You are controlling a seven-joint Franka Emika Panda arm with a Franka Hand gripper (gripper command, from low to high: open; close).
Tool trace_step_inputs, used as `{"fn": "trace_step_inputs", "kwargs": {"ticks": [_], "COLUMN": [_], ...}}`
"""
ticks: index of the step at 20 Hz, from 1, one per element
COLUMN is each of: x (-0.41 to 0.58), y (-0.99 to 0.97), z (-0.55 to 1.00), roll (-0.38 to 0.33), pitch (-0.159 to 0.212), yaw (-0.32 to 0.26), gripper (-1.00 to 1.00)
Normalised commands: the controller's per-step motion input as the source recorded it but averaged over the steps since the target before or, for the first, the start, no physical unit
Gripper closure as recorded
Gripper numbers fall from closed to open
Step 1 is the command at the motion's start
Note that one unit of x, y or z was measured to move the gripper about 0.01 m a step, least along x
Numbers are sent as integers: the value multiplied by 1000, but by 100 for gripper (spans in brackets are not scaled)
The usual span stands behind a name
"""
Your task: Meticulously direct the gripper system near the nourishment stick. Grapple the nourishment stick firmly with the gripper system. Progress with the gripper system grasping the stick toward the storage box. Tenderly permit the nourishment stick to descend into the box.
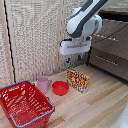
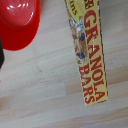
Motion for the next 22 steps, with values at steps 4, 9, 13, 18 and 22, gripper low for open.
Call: {"fn": "trace_step_inputs", "kwargs": {"ticks": [4,9,13,18,22], "x": [-6,10,0,-1,0], "y": [-106,-121,-60,-23,1], "z": [-371,-342,-306,-286,-241], "roll": [-32,-59,-60,-70,-75], "pitch": [-1,0,0,-2,26], "yaw": [-17,0,4,35,2], "gripper": [-100,-100,-100,-100,100]}}
